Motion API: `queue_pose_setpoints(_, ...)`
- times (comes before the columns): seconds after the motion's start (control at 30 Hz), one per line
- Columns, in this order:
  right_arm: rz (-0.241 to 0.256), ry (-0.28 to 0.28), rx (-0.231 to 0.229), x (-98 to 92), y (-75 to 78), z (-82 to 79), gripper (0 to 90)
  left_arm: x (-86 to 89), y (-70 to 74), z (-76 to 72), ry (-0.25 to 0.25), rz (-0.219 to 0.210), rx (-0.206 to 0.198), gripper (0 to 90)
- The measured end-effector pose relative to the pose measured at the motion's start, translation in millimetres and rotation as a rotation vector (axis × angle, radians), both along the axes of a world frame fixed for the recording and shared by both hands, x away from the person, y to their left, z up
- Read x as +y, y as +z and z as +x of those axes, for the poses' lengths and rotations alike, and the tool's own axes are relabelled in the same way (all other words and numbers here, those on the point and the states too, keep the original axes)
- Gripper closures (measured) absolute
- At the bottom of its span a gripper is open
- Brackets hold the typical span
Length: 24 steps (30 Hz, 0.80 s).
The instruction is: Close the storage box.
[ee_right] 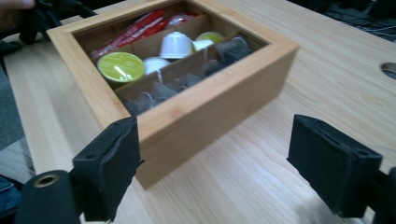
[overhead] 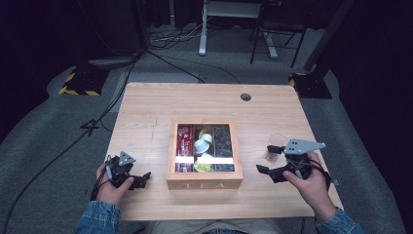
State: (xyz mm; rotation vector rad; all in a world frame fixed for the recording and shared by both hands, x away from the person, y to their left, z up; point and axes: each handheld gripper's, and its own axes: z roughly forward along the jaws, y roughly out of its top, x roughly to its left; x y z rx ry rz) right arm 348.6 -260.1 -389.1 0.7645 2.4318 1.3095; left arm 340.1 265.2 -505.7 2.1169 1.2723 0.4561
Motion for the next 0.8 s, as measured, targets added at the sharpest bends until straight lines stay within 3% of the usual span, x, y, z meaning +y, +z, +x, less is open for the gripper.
queue_pose_setpoints(0.27, -0.009, -0.050, 0.019, -40.7, -1.3, 5.0, 21.9, 0.0, -0.1, 0.0, 0.000, -0.001, -0.001, 0.3)
queue_pose_setpoints(0.5, -0.051, -0.142, 0.031, -74.3, -10.0, 6.3, 21.0, 0.3, -0.1, 0.7, -0.005, -0.002, -0.001, 0.1)
queue_pose_setpoints(0.6, -0.076, -0.153, 0.075, -88.5, -21.3, 10.1, 18.0, 0.8, -0.1, 1.3, -0.010, 0.000, -0.002, 0.1)
queue_pose_setpoints(0.8, -0.098, -0.206, 0.087, -106.5, -44.6, 12.8, 16.6, 0.7, -0.4, 2.4, -0.012, -0.006, -0.002, 0.1)
